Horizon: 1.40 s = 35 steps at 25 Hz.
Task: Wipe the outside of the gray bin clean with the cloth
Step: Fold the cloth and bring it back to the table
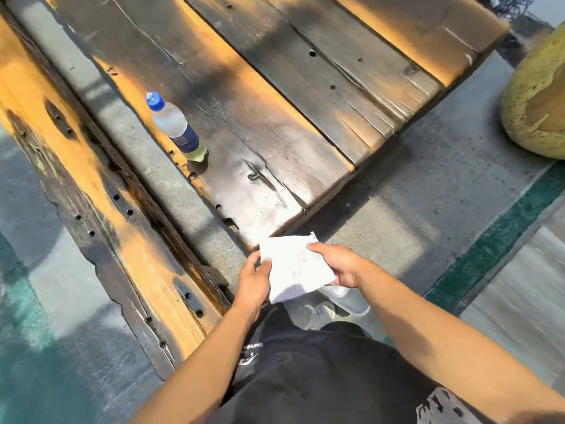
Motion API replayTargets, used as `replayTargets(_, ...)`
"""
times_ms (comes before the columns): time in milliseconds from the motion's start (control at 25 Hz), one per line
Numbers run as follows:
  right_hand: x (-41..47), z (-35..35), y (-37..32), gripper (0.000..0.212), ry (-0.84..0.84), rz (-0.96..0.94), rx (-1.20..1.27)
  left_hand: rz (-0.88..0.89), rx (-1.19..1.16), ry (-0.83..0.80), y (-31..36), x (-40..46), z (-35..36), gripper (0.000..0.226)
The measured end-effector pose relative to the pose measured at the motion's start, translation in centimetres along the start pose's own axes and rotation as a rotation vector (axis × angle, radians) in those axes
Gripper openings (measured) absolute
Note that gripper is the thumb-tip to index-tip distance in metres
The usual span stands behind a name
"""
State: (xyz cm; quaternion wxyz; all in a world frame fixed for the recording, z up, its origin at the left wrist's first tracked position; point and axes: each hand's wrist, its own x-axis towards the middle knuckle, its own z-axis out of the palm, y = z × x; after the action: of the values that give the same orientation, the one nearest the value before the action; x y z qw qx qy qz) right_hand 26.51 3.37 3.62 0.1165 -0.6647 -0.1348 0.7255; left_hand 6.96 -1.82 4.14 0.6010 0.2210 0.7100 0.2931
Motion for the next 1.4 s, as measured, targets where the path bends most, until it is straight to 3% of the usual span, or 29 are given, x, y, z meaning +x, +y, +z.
replayTargets(120, 1.6, 1.2, -3.1, 0.021, -0.076, 0.078, 0.080, -0.040, -0.025, -0.076, 2.5, 3.0, -0.8, 0.024)
replayTargets(240, 3.7, 2.7, -6.1, 0.019, -0.046, -0.047, 0.081, -0.028, -0.012, -0.085, 4.9, 6.2, -2.5, 0.018)
replayTargets(400, 5.7, 4.7, -9.9, 0.011, 0.096, -0.255, -0.116, -0.063, 0.024, -0.107, 7.5, 9.2, -3.9, 0.020)
replayTargets(800, 9.4, 7.6, -13.5, 0.023, 0.315, -0.437, -0.601, -0.207, -0.014, -0.127, 9.5, 12.0, -4.7, 0.009)
replayTargets(1200, 8.4, 7.3, -10.7, 0.040, 0.533, -0.379, -0.739, -0.256, 0.378, -0.088, 7.6, 14.4, -6.4, 0.031)
replayTargets(1400, 8.5, 6.4, -9.3, 0.026, 0.586, -0.375, -0.683, -0.183, 0.556, -0.094, 7.8, 14.5, -6.6, 0.028)
